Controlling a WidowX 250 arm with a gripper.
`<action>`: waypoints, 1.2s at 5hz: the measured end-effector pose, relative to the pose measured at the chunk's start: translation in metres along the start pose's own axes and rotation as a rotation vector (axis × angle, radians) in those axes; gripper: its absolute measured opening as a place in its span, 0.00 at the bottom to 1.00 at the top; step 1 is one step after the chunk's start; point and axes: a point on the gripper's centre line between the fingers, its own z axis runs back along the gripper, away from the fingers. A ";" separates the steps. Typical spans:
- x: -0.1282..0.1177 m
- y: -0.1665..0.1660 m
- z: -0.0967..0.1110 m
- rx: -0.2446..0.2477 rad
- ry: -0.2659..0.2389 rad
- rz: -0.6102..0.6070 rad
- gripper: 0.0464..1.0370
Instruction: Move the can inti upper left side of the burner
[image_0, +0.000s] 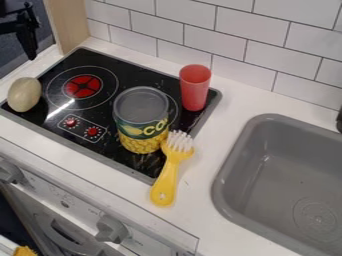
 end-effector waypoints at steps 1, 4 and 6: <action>-0.005 0.000 -0.010 -0.001 0.032 -0.003 0.96; -0.080 -0.036 0.007 0.004 0.006 -0.070 0.96; -0.135 -0.085 -0.002 0.000 0.074 -0.201 0.96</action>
